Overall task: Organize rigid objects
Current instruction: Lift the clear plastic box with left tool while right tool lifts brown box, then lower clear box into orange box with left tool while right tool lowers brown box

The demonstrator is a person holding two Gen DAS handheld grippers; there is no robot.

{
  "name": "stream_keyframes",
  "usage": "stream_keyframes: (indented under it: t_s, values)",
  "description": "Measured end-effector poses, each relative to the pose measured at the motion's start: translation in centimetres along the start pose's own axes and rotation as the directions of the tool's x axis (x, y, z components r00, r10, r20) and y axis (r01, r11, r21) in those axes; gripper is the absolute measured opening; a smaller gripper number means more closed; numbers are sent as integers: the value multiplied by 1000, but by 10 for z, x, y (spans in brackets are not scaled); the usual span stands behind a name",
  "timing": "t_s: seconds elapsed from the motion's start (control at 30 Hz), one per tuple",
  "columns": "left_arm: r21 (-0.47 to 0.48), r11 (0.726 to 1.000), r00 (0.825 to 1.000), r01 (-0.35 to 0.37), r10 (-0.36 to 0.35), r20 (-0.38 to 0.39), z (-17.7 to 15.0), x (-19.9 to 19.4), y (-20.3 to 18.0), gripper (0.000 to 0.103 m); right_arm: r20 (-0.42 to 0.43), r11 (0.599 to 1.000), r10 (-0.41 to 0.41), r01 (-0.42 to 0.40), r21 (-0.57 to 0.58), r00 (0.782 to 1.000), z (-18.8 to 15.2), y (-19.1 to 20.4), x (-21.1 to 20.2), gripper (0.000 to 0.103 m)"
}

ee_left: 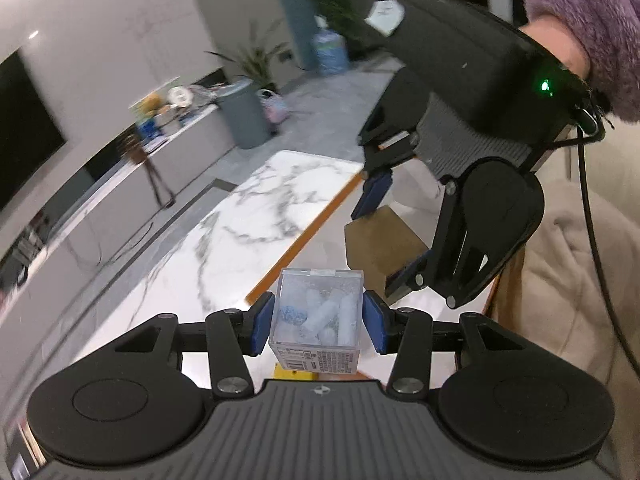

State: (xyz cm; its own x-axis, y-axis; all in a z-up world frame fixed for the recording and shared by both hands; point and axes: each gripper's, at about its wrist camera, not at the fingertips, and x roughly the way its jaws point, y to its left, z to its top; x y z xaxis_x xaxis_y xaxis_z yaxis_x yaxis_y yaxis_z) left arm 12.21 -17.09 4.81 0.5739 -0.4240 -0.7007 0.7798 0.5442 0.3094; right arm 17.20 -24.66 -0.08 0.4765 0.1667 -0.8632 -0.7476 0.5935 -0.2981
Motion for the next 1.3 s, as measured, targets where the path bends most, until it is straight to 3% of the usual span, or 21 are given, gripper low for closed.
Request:
stream_keyframes:
  t_s: [0.2, 0.53, 0.77, 0.93, 1.13, 1.2, 1.3]
  values:
    - [135, 991, 997, 25, -15, -70, 3, 56, -15, 54, -38, 1000, 8, -9, -26, 999, -22, -12, 33, 64]
    - [258, 964, 982, 63, -14, -188, -8, 126, -8, 54, -39, 994, 46, -49, -99, 998, -31, -20, 78, 64]
    - [305, 949, 969, 84, -6, -248, -22, 150, -4, 54, -32, 986, 64, -68, -155, 997, -27, -16, 94, 64]
    - [366, 928, 959, 61, 47, -278, -34, 161, -5, 53, -14, 985, 75, -76, -158, 997, -25, -23, 100, 64]
    - [442, 895, 955, 63, 75, -286, -42, 170, -10, 54, 24, 983, 88, -82, -165, 996, -26, -19, 98, 64]
    - [457, 887, 956, 63, 78, -283, -45, 172, -10, 59, 25, 981, 85, -79, -175, 996, -25, -19, 99, 64]
    - [453, 890, 963, 46, 82, -259, -46, 171, -9, 60, 25, 980, 85, -79, -181, 996, -27, -17, 98, 63]
